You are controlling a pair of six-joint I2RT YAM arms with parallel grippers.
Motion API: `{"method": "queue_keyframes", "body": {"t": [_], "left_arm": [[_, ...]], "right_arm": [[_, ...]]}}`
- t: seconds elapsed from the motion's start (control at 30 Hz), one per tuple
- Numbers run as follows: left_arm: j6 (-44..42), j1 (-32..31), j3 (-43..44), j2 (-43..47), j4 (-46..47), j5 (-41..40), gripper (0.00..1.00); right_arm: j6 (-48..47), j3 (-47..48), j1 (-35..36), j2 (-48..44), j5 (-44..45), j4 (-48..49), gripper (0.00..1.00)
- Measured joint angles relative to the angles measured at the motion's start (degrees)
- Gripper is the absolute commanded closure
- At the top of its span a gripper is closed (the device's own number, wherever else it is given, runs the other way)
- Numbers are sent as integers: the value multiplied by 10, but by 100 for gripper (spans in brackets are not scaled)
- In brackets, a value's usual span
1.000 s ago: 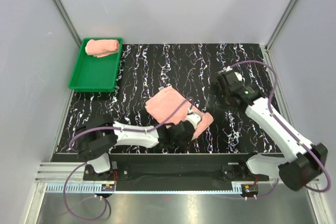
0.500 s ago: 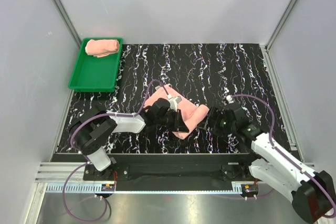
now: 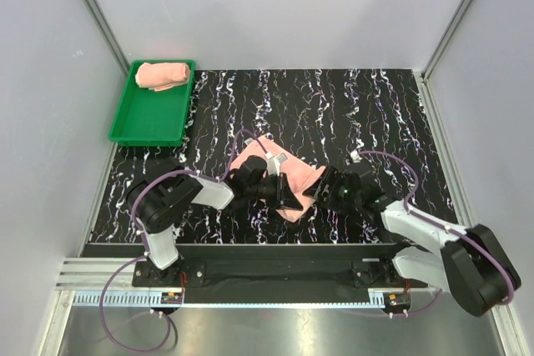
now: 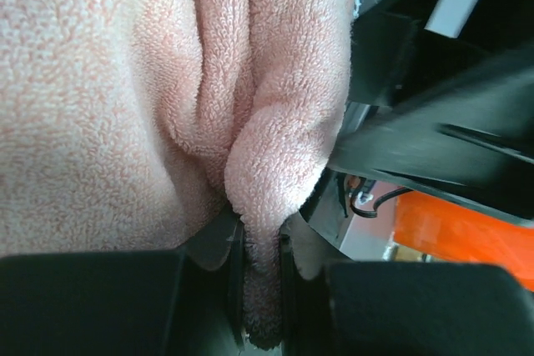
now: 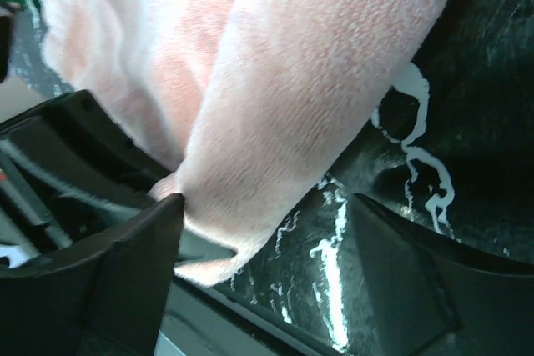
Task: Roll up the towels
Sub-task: Roll the towel
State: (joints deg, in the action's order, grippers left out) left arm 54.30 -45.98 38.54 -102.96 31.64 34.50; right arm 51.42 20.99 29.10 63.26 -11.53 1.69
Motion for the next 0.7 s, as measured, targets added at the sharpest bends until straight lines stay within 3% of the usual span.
{"method": "queue_keyframes", "body": {"t": [0.1,0.23,0.37,0.43,0.53,0.57,0.7], "left_arm": [[17,3,-6,-12,31,12,100],[42,7,-14,-29,68,23,100],[61,9,-17,-43,100,31,98],[71,9,-22,-46,116,32,90],[77,10,-28,-47,131,33,68],[77,10,-28,-45,130,33,53],[35,10,-24,-1,50,20,27]], "right_arm": [[7,0,0,40,0,24,24],[15,0,2,71,-2,63,45],[20,0,6,78,-2,82,59],[19,2,6,78,-1,81,66],[14,17,9,73,0,57,72],[11,24,9,70,3,43,73],[-3,62,9,56,26,-50,75]]}}
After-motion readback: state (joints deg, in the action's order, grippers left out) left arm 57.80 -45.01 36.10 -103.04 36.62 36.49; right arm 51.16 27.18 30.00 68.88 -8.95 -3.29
